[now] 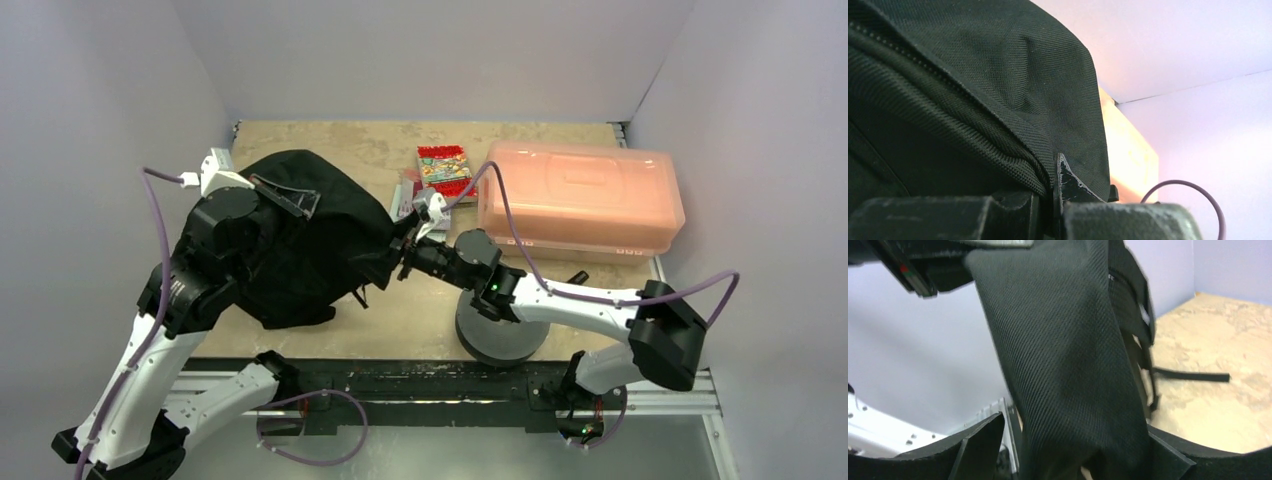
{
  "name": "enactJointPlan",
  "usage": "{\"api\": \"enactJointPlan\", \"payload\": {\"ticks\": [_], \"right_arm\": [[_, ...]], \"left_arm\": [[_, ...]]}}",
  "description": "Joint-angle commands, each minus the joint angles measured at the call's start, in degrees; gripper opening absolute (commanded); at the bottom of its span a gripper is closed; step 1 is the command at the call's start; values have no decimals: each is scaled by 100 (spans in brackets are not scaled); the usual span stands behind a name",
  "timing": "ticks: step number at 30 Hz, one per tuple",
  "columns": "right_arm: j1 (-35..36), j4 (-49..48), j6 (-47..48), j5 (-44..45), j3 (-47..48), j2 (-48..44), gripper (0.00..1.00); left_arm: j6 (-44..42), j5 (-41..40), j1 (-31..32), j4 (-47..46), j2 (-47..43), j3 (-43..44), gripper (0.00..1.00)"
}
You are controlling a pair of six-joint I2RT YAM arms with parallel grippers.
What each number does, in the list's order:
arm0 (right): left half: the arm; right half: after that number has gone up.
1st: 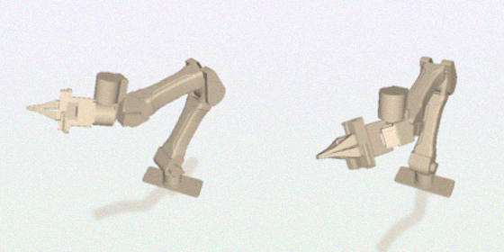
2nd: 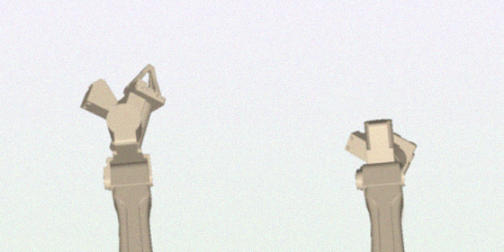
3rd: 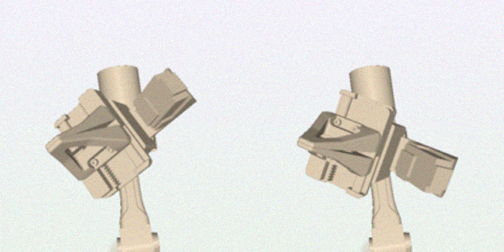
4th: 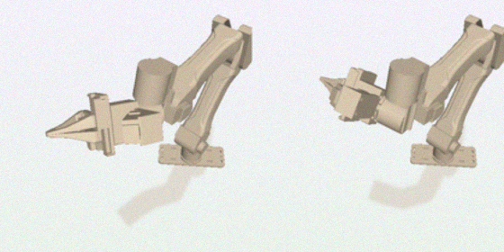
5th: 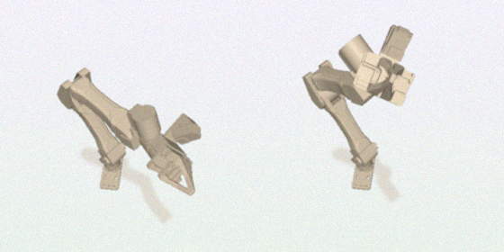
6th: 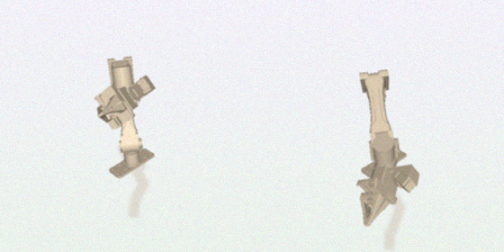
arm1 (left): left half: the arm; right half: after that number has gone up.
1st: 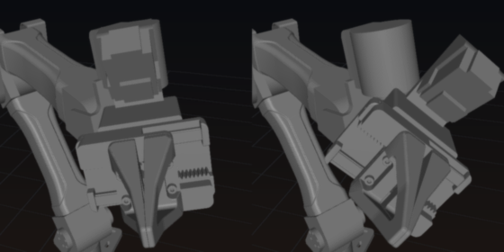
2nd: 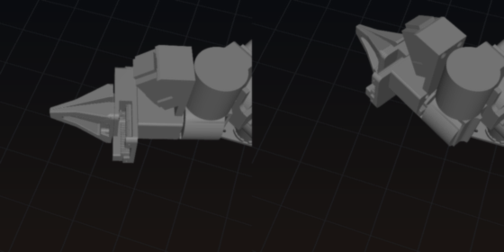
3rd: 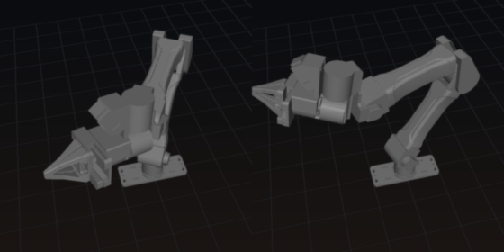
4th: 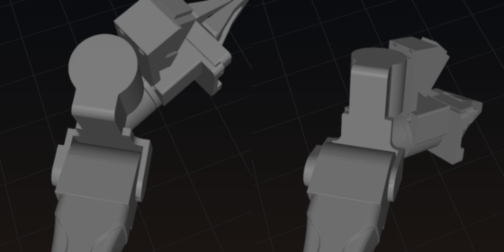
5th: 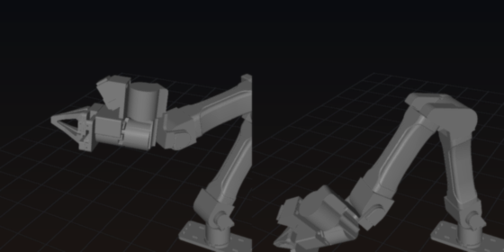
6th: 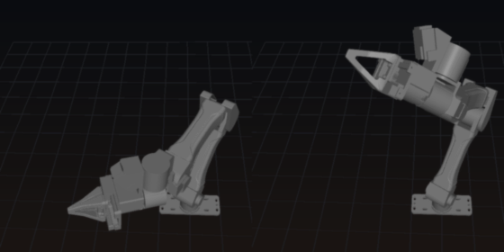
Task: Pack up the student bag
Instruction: Adjust the student bag at the center of the board.
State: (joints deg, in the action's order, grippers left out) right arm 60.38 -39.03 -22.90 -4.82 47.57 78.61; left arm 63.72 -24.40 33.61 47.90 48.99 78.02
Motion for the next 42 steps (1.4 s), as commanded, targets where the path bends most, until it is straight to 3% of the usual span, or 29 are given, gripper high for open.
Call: {"api": "enactJointPlan", "payload": {"ticks": [1, 2, 3, 4, 5, 7, 8, 9, 12, 14, 17, 20, 22, 25, 28, 30, 35, 40, 42], "right_arm": [[20, -709, -265, -232, 660, 415, 75], [-1, -654, -319, -231, 758, 490, 71], [-31, -553, -612, -224, 841, 493, 32], [-61, -350, -800, -229, 947, 453, 8], [-77, 18, -800, -112, 1088, 393, 8], [-143, 1003, -800, -113, 1586, 361, 8], [-187, 1564, -1009, -174, 1886, 389, 0], [-227, 2019, -1033, -197, 2159, 406, 0], [-433, 2803, -1125, -309, 2548, 410, 0], [-640, 3077, -1407, -385, 2629, 416, 0], [-927, 3140, -1942, -499, 2636, 483, 0], [-1067, 3140, -2180, -582, 2848, 802, 0], [-1154, 3346, -2271, -844, 3256, 1160, 0], [-1178, 3486, -2287, -1011, 3474, 1329, 0], [-1178, 3340, -2308, -1009, 3304, 1225, 0], [-1178, 3315, -2294, -999, 3193, 1144, 0], [-1178, 3353, -2239, -961, 3092, 994, 0], [-1178, 3409, -2185, -948, 3090, 955, 0], [-1178, 3398, -2184, -984, 3105, 959, 0]], "left_arm": [[39, 449, -203, -449, -105, 371, 0], [-19, 540, -259, -449, -89, 405, 0], [-118, 641, -298, -460, -65, 429, 0], [-370, 753, -341, -485, -39, 456, 0], [-548, 897, -413, -434, -6, 497, 6], [-941, 948, -474, -202, 9, 532, 47], [-1083, 837, -484, -24, -17, 507, 65], [-1266, 714, -498, 163, -83, 442, 75], [-1934, 504, -504, 456, -427, 33, 90], [-2239, 547, -504, 649, -740, -228, 92], [-2875, 1611, -504, 407, -1036, -767, 92], [-3117, 3099, -460, -207, -969, -1406, 99], [-3175, 3021, -88, -252, -660, -1535, 100], [-3422, 1662, 1074, -116, -108, -1352, 91], [-3743, 445, 1969, 160, 484, -1078, 63], [-3717, -119, 2043, 438, 821, -908, 43], [-3778, -307, 2045, 285, 995, -1027, 25], [-3617, -371, 2045, -61, 398, -1393, 25], [-3557, -423, 2045, -153, 82, -1524, 34]]}}
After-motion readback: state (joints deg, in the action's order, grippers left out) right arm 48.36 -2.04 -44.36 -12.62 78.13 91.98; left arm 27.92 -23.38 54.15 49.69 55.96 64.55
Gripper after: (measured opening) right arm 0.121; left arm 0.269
